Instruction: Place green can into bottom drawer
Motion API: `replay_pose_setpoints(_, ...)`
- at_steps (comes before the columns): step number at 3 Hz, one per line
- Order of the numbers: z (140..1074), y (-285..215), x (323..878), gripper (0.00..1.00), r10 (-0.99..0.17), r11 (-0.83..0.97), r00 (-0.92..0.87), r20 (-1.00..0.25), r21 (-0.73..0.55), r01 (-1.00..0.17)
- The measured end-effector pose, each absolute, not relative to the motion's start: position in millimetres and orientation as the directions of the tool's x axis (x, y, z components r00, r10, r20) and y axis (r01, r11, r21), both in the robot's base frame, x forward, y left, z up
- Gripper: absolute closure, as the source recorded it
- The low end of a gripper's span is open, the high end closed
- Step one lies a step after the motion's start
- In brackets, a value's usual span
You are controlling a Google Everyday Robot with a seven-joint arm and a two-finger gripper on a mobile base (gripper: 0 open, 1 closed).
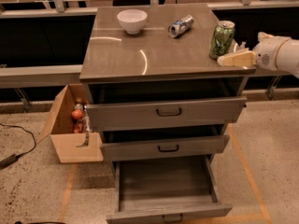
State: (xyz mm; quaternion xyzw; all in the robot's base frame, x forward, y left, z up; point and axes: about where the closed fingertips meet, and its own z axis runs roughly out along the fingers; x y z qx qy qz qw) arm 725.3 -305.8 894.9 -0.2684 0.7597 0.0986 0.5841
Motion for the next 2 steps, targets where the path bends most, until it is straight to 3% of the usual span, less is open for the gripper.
replay_pose_setpoints(2, 880, -285, 770, 0.00, -0.186, 0.857, -0.139, -0.973, -0.091, -0.508)
